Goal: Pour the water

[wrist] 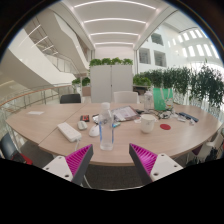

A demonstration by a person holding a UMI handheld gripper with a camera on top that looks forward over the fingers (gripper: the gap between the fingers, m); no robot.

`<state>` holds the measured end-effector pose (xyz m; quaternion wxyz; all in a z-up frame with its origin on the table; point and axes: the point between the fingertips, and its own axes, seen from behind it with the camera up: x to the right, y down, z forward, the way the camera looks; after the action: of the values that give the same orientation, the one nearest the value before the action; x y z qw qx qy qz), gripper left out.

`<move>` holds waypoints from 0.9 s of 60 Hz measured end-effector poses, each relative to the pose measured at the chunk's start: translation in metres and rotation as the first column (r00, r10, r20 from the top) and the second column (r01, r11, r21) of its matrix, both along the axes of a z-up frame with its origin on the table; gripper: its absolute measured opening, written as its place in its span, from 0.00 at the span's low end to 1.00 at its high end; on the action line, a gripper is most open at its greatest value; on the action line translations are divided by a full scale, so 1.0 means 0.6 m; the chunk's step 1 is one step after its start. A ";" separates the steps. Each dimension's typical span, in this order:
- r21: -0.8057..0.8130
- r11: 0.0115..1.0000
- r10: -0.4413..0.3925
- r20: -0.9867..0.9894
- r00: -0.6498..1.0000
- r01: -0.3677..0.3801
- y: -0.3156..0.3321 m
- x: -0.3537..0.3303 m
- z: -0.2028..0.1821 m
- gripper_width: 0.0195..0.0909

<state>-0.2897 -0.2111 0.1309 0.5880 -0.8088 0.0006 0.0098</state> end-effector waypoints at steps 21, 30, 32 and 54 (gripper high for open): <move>0.049 0.998 -0.042 0.034 0.999 0.040 0.294 -0.036 -0.069 0.89; 0.066 0.995 -0.074 0.006 0.997 0.074 0.375 -0.031 -0.086 0.70; 0.033 0.999 -0.034 -0.010 0.999 0.034 0.385 -0.045 -0.100 0.40; -0.044 0.994 0.096 -0.117 0.989 -0.102 0.425 -0.077 -0.111 0.29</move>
<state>-0.3360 0.0441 0.0642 0.5656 -0.8203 -0.0056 0.0852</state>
